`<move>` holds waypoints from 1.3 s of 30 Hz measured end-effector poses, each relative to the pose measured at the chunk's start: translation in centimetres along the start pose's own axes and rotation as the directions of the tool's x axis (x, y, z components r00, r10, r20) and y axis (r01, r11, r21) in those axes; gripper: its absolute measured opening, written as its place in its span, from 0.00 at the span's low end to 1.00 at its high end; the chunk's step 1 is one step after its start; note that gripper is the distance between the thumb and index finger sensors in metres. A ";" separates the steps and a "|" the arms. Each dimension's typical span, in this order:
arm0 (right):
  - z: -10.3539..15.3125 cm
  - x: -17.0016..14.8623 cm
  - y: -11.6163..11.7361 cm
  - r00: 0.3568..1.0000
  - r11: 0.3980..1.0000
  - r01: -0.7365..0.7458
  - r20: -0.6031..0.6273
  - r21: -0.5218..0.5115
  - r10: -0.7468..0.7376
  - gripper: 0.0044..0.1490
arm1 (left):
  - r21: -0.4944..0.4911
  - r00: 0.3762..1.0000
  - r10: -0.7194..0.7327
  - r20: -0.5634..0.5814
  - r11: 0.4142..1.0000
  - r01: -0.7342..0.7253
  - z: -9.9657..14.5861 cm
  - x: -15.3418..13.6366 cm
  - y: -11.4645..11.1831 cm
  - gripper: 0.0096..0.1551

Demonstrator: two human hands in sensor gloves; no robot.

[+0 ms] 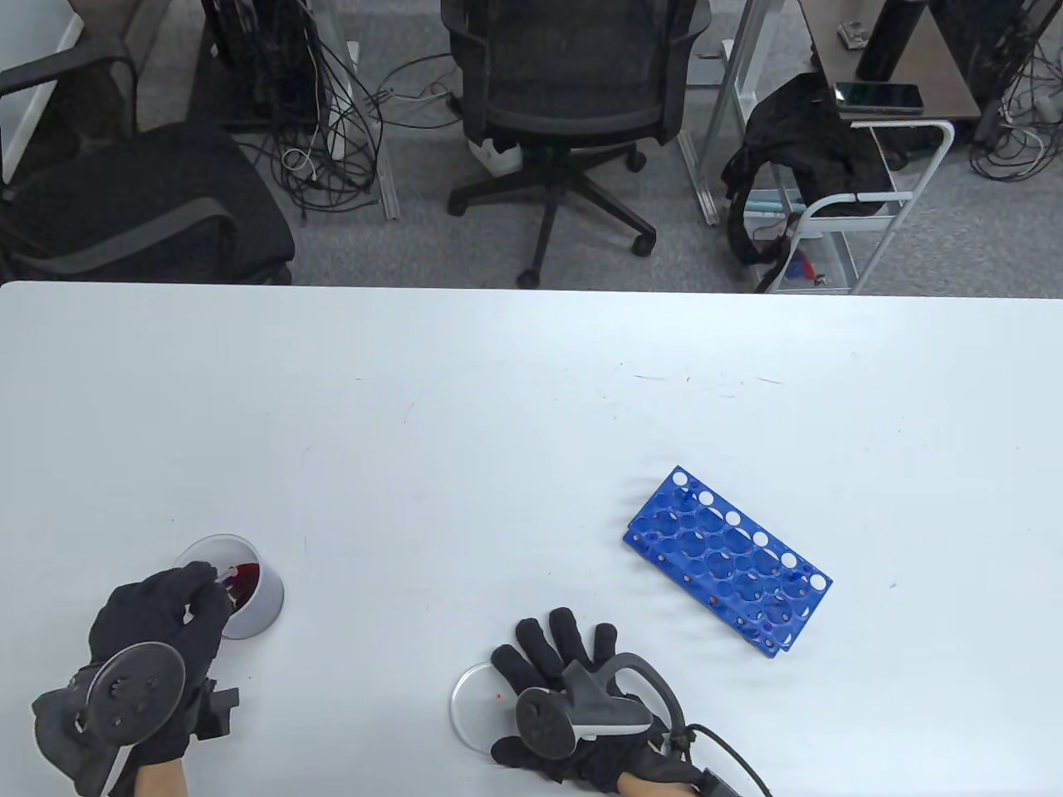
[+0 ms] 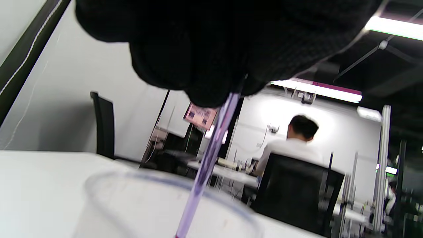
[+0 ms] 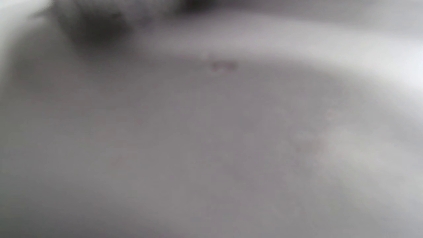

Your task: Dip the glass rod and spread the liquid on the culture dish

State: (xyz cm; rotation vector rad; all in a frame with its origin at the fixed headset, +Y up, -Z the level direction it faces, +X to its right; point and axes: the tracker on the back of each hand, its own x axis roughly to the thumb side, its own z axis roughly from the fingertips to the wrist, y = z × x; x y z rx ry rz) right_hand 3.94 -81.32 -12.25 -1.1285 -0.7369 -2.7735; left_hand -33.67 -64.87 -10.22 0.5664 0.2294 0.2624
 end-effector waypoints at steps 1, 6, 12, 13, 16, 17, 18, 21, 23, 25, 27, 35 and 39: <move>0.0 0.0 0.0 1.000 1.000 0.000 0.000 0.000 0.000 0.64 | 0.039 1.000 0.019 0.007 0.999 -0.019 0.3 0.2 0.5 0.16; 0.0 0.0 0.0 1.000 1.000 0.000 0.000 0.000 0.000 0.64 | 0.121 0.996 0.065 0.063 0.990 -0.072 1.6 1.2 2.4 0.16; 0.0 0.0 0.0 1.000 1.000 0.000 0.000 0.000 0.000 0.64 | 0.096 0.974 0.138 0.182 0.983 -0.157 2.9 3.3 2.8 0.16; 0.0 0.0 0.0 1.000 1.000 0.000 0.000 0.000 0.000 0.64 | 0.087 0.968 0.155 0.196 0.981 -0.174 3.0 3.7 2.7 0.16; 0.0 0.0 0.0 1.000 1.000 0.000 0.000 0.000 0.000 0.64 | 0.004 0.943 0.231 0.239 0.971 -0.238 3.4 4.8 1.9 0.16; 0.0 0.0 0.0 1.000 1.000 0.000 0.000 0.000 0.000 0.64 | -0.023 0.934 0.259 0.247 0.965 -0.262 3.5 5.2 1.7 0.16; 0.0 0.0 0.0 1.000 1.000 0.000 0.000 0.000 0.000 0.64 | -0.065 0.919 0.297 0.259 0.955 -0.290 3.5 5.6 1.3 0.16; 0.0 0.0 0.0 1.000 1.000 0.000 0.000 0.000 0.000 0.64 | -0.169 0.885 0.366 0.289 0.929 -0.329 3.8 6.9 0.4 0.16; 0.0 0.0 0.0 1.000 1.000 0.000 0.000 0.000 0.000 0.64 | -0.236 0.866 0.395 0.308 0.913 -0.332 4.1 7.7 -0.2 0.16; 0.0 0.0 0.0 1.000 1.000 0.000 0.000 0.000 0.000 0.64 | -0.288 0.845 0.419 0.332 0.898 -0.332 4.3 8.5 -0.8 0.16; 0.0 0.0 0.0 1.000 1.000 0.000 0.000 0.000 0.000 0.64 | -0.342 0.825 0.447 0.345 0.879 -0.333 4.6 9.2 -1.4 0.16; 0.0 0.0 0.0 1.000 1.000 0.000 0.000 0.000 0.000 0.64 | -0.520 0.758 0.472 0.449 0.828 -0.208 6.4 12.3 -3.8 0.17; 0.0 0.0 0.0 1.000 1.000 0.000 0.000 0.000 0.000 0.64 | -0.569 0.741 0.490 0.459 0.803 -0.179 7.0 13.3 -4.7 0.17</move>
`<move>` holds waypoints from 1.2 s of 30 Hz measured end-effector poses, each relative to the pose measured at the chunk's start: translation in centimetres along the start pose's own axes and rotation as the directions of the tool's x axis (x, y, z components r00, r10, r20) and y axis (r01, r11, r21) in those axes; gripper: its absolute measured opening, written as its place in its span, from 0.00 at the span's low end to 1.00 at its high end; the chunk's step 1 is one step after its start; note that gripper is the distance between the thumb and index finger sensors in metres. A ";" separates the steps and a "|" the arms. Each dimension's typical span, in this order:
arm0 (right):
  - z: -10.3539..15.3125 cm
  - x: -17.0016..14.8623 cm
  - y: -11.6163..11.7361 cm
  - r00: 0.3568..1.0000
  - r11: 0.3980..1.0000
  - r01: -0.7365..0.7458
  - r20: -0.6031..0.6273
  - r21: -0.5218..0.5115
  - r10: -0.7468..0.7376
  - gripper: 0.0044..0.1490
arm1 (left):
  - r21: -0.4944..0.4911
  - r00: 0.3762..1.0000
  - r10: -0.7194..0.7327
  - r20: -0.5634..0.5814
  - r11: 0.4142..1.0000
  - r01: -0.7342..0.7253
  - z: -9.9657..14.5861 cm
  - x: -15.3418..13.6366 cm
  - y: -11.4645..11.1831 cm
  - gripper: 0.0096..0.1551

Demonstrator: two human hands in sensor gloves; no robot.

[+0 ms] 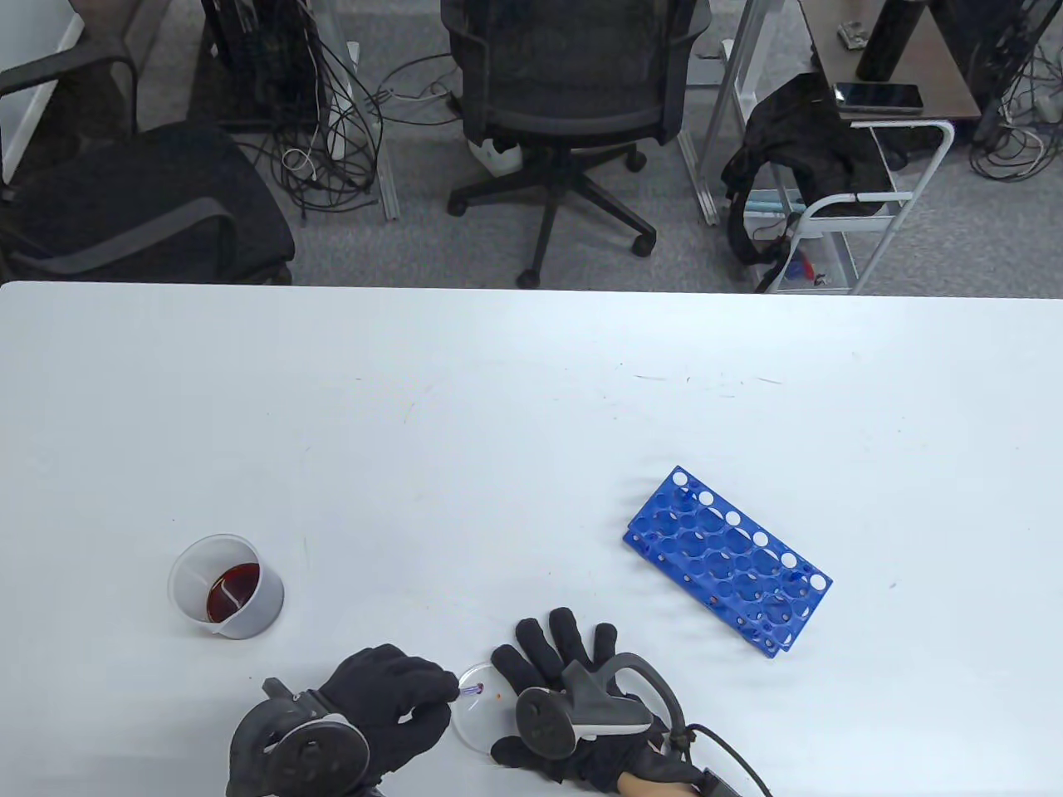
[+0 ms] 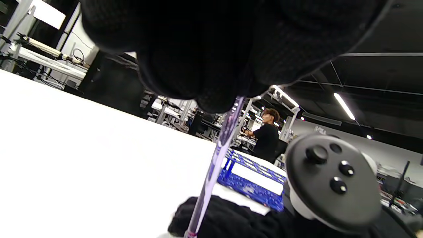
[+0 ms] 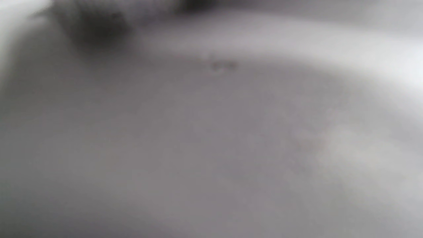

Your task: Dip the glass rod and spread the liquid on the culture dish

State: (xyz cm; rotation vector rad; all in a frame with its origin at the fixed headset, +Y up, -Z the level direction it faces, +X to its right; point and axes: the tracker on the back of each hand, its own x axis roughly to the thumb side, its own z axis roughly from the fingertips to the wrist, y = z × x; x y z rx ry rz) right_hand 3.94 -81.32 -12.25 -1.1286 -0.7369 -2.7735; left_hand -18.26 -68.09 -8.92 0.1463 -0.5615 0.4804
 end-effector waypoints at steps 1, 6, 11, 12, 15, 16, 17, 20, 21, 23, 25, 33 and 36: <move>0.0 0.0 0.0 1.000 1.000 0.000 0.000 0.000 0.000 0.64 | -0.006 1.000 -0.004 0.001 1.000 0.004 -0.1 0.1 -0.2 0.17; 0.0 0.0 0.0 1.000 1.000 0.000 0.000 0.000 0.000 0.64 | -0.051 0.999 -0.034 0.007 0.998 0.034 -0.4 0.3 -1.2 0.17; 0.0 0.0 0.0 1.000 1.000 0.000 0.000 0.000 0.000 0.64 | -0.081 0.997 -0.080 -0.001 0.994 0.080 -0.6 0.4 -1.7 0.17; 0.0 0.0 0.0 1.000 1.000 0.000 0.000 0.000 0.000 0.64 | -0.087 0.996 -0.086 -0.003 0.992 0.086 -0.7 0.4 -1.8 0.17; 0.0 0.0 0.0 1.000 1.000 0.000 0.000 0.000 0.000 0.64 | -0.095 0.997 -0.070 -0.010 0.993 0.069 -0.7 0.3 -1.8 0.17; 0.0 0.0 0.0 1.000 1.000 0.000 0.000 0.000 0.000 0.64 | -0.095 0.998 -0.068 -0.011 0.993 0.066 -0.7 0.3 -1.8 0.17; 0.0 0.0 0.0 1.000 1.000 0.000 0.000 0.000 0.000 0.64 | -0.104 0.998 -0.059 -0.008 0.993 0.058 -0.7 0.2 -1.7 0.17; 0.0 0.0 0.0 1.000 1.000 0.000 0.000 0.000 0.000 0.64 | -0.133 1.000 -0.023 -0.010 0.991 0.022 -0.7 0.1 -1.7 0.17; 0.0 0.0 0.0 1.000 1.000 0.000 0.000 0.000 0.000 0.64 | -0.138 1.000 -0.014 -0.008 0.990 0.013 -0.7 0.1 -1.7 0.17; 0.0 0.0 0.0 1.000 1.000 0.000 0.000 0.000 0.000 0.64 | -0.144 1.000 -0.004 -0.006 0.990 0.003 -0.8 0.2 -1.8 0.17; 0.0 0.0 0.0 1.000 1.000 0.000 0.000 0.000 0.000 0.64 | -0.148 1.000 0.007 -0.003 0.989 -0.007 -0.8 0.3 -2.0 0.17; 0.0 0.0 0.0 1.000 1.000 0.000 0.000 0.000 0.000 0.64 | -0.120 1.000 0.012 0.015 0.993 -0.010 -0.9 1.0 -2.8 0.17; 0.0 0.0 0.0 1.000 1.000 0.000 0.000 0.000 0.000 0.64 | -0.100 1.000 0.004 0.015 0.995 -0.002 -0.9 1.3 -3.1 0.17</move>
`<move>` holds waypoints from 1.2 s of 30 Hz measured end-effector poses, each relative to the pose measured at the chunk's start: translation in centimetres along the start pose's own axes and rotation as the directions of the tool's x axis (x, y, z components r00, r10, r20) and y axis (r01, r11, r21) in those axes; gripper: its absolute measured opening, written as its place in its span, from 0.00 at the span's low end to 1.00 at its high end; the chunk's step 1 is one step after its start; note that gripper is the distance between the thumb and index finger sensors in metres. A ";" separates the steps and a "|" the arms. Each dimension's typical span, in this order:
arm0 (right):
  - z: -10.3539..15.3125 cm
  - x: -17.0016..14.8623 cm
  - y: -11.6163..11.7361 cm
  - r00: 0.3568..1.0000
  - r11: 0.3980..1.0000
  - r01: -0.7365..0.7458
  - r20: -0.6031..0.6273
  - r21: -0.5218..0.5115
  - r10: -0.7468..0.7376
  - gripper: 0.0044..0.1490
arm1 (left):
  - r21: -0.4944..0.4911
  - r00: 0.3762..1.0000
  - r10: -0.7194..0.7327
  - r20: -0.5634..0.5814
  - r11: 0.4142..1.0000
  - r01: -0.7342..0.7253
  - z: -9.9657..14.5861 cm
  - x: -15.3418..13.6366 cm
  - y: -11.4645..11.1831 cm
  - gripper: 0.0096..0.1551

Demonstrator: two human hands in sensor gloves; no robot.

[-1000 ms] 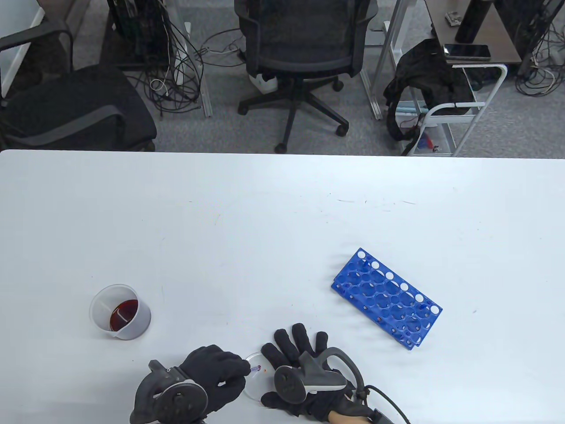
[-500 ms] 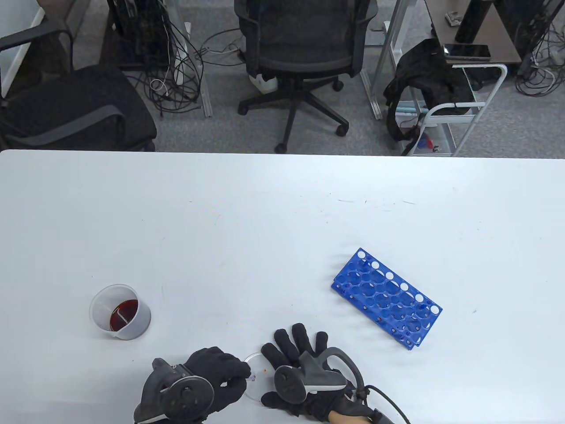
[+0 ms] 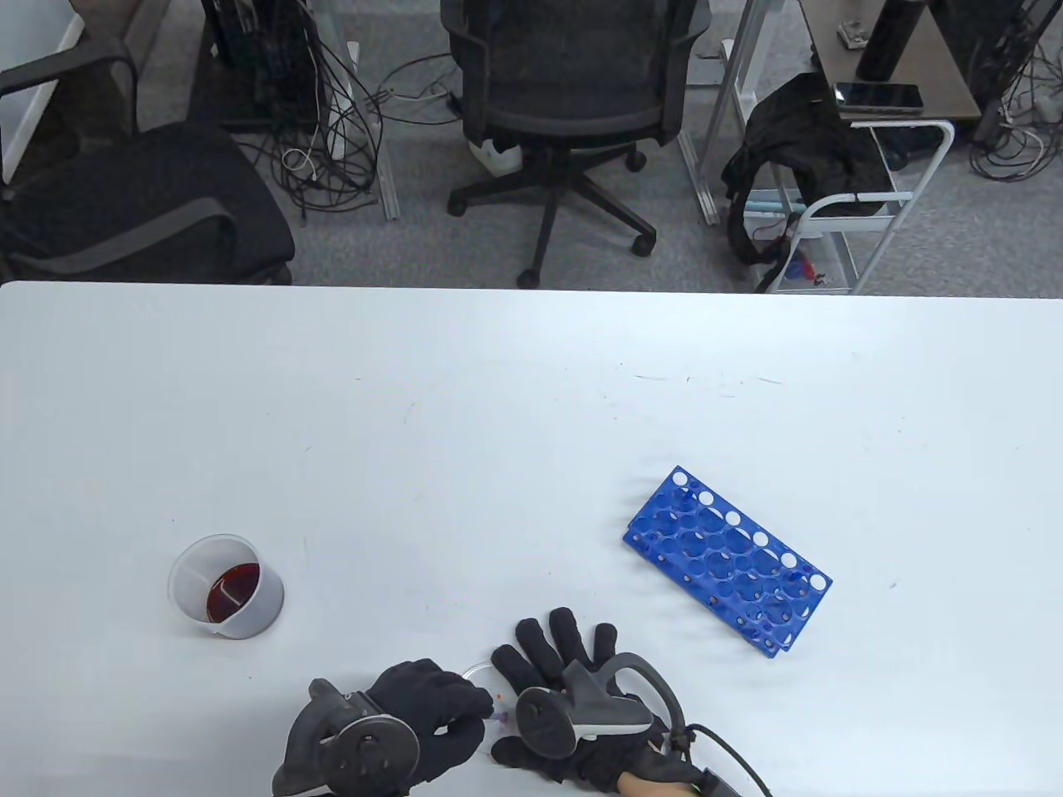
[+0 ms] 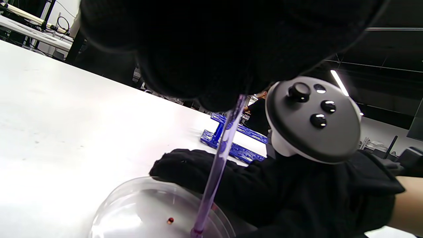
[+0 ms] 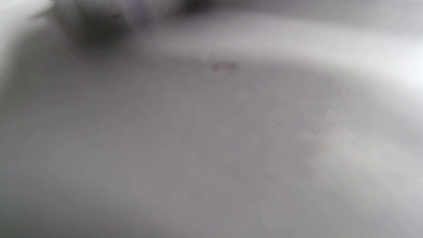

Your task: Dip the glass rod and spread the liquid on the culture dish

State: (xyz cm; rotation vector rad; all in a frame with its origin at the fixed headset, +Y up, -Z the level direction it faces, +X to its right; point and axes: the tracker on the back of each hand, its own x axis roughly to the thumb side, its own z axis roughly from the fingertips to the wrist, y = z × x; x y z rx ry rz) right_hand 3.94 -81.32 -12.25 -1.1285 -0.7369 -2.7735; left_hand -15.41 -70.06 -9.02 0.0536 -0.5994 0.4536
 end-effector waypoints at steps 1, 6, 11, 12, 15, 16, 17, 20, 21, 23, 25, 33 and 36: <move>0.0 0.0 0.0 1.000 1.000 0.000 0.000 0.000 0.000 0.64 | 0.007 1.000 -0.006 -0.001 1.000 0.006 0.0 0.0 0.0 0.17; 0.0 0.0 0.0 1.000 1.000 0.000 0.000 0.000 0.000 0.64 | 0.034 0.999 -0.040 -0.019 0.999 0.040 -0.1 0.1 0.0 0.17; 0.0 0.0 0.0 1.000 1.000 0.000 0.000 0.000 0.000 0.64 | 0.061 0.995 -0.092 -0.050 0.994 0.095 0.0 0.0 0.3 0.17; 0.0 0.0 0.0 1.000 1.000 0.000 0.000 0.000 0.000 0.64 | 0.061 0.994 -0.098 -0.050 0.993 0.101 0.0 0.0 0.3 0.17; 0.0 0.0 0.0 1.000 1.000 0.000 0.000 0.000 0.000 0.64 | 0.053 0.993 -0.103 -0.055 0.993 0.106 0.0 0.0 0.5 0.17; 0.0 0.0 0.0 1.000 1.000 0.000 0.000 0.000 0.000 0.64 | 0.050 0.993 -0.105 -0.055 0.993 0.108 0.0 -0.1 0.6 0.17; 0.0 0.0 0.0 1.000 1.000 0.000 0.000 0.000 0.000 0.64 | 0.043 0.993 -0.104 -0.054 0.993 0.106 0.0 -0.1 0.7 0.17; 0.0 0.0 0.0 1.000 1.000 0.000 0.000 0.000 0.000 0.64 | 0.019 0.994 -0.095 -0.057 0.995 0.096 0.0 -0.3 1.0 0.17; 0.0 0.0 0.0 1.000 1.000 0.000 0.000 0.000 0.000 0.64 | 0.013 0.994 -0.092 -0.055 0.996 0.093 0.0 -0.3 1.0 0.17; 0.0 0.0 0.0 1.000 1.000 0.000 0.000 0.000 0.000 0.64 | 0.001 0.995 -0.084 -0.053 0.996 0.084 0.0 -0.3 1.1 0.17; 0.0 0.0 0.0 1.000 1.000 0.000 0.000 0.000 0.000 0.64 | -0.008 0.996 -0.076 -0.050 0.997 0.075 0.0 -0.3 1.1 0.17; 0.0 0.0 0.0 1.000 1.000 0.000 0.000 0.000 0.000 0.64 | -0.045 1.000 -0.007 -0.031 0.999 0.006 -0.1 -0.2 0.6 0.17; 0.0 0.0 0.0 1.000 1.000 0.000 0.000 0.000 0.000 0.64 | -0.039 1.000 -0.011 -0.022 0.999 0.010 -0.1 0.2 0.4 0.17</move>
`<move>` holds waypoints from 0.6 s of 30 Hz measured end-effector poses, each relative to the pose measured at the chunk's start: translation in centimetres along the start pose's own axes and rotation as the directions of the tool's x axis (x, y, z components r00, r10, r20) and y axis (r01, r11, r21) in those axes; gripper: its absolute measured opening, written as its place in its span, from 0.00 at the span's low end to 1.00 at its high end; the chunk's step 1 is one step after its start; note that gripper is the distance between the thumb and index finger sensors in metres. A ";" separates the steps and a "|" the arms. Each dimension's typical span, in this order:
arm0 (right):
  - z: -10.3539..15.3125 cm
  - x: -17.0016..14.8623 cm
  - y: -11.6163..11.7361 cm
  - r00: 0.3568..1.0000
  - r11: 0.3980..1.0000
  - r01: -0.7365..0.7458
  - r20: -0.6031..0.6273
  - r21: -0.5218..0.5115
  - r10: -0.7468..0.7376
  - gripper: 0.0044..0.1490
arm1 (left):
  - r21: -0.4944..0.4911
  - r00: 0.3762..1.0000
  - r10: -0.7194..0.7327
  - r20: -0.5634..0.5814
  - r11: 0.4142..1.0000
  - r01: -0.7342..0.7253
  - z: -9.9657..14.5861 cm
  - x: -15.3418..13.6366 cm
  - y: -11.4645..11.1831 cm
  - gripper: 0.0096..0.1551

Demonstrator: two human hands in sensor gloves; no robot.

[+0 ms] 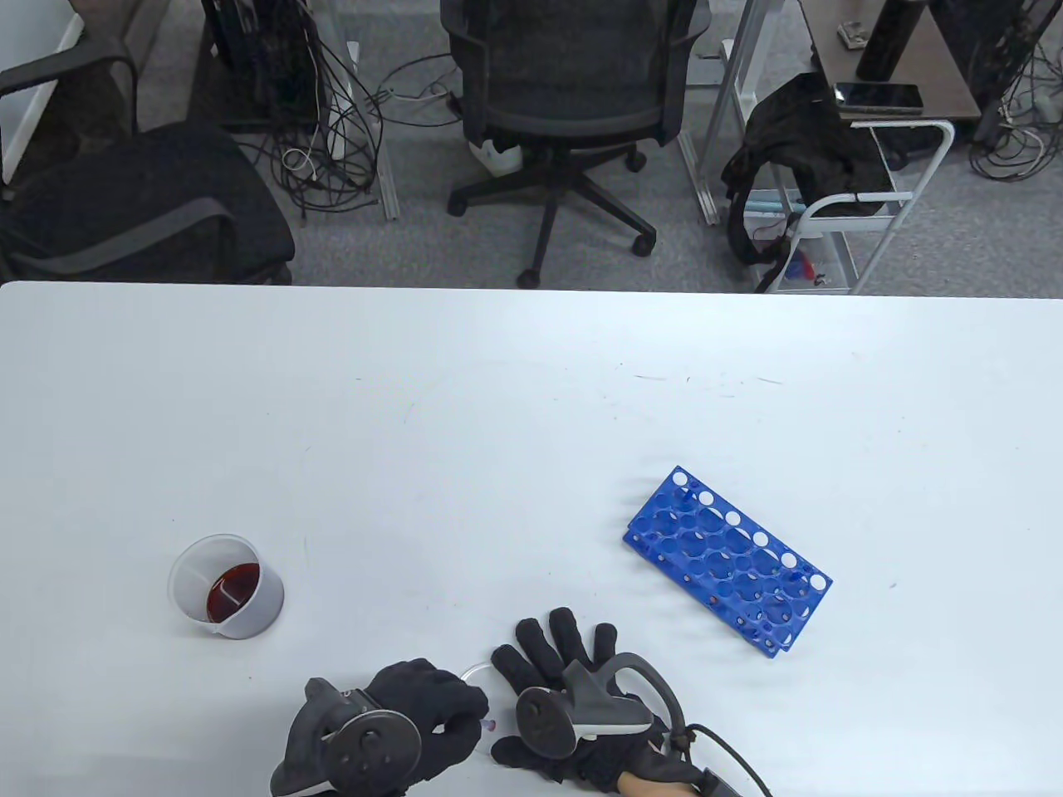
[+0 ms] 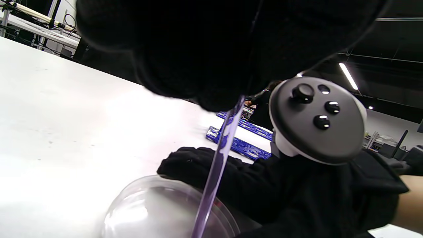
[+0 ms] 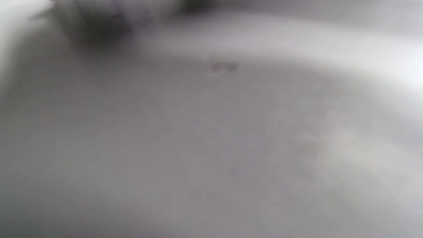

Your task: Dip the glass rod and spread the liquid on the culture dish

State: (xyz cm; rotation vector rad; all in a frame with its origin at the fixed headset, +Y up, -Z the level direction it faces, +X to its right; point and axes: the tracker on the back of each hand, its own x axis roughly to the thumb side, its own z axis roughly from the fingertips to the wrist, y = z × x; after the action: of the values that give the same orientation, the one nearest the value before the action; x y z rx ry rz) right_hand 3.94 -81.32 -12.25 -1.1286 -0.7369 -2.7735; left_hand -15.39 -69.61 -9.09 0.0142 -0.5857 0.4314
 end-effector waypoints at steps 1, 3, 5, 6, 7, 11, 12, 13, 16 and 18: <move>0.0 0.0 0.0 1.000 1.000 0.000 0.000 0.000 0.000 0.64 | 0.006 1.000 -0.003 0.005 1.000 0.003 0.0 0.1 -0.1 0.17; 0.0 0.0 0.0 1.000 1.000 0.000 0.000 0.000 0.000 0.64 | 0.013 1.000 -0.010 0.009 1.000 0.010 0.0 0.3 -0.2 0.17; 0.0 0.0 0.0 1.000 1.000 0.000 0.000 0.000 0.000 0.64 | 0.026 1.000 -0.023 0.014 0.999 0.023 0.1 0.5 -0.3 0.18; 0.0 0.0 0.0 1.000 1.000 0.000 0.000 0.000 0.000 0.64 | 0.030 0.999 -0.034 0.015 0.999 0.033 0.1 0.7 -0.4 0.18; 0.0 0.0 0.0 1.000 1.000 0.000 0.000 0.000 0.000 0.64 | 0.034 0.999 -0.042 0.017 0.999 0.042 0.1 0.8 -0.4 0.18; 0.0 0.0 0.0 1.000 1.000 0.000 0.000 0.000 0.000 0.64 | 0.066 0.996 -0.089 0.021 0.994 0.087 0.2 1.3 -0.6 0.18; 0.0 0.0 0.0 1.000 1.000 0.000 0.000 0.000 0.000 0.64 | 0.081 0.993 -0.117 0.019 0.990 0.115 0.2 1.5 -0.7 0.18; 0.0 0.0 0.0 1.000 1.000 0.000 0.000 0.000 0.000 0.64 | 0.095 0.990 -0.142 0.012 0.986 0.140 0.2 1.6 -0.7 0.18; 0.0 0.0 0.0 1.000 1.000 0.000 0.000 0.000 0.000 0.64 | 0.104 0.984 -0.181 0.004 0.978 0.179 0.2 1.6 -0.6 0.18; 0.0 0.0 0.0 1.000 1.000 0.000 0.000 0.000 0.000 0.64 | 0.103 0.984 -0.179 -0.004 0.979 0.178 0.2 1.5 -0.5 0.18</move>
State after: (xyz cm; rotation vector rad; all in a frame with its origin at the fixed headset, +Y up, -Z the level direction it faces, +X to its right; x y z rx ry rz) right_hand 3.94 -81.32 -12.25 -1.1286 -0.7369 -2.7735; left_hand -14.17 -69.48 -8.07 0.1653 -0.5620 0.2866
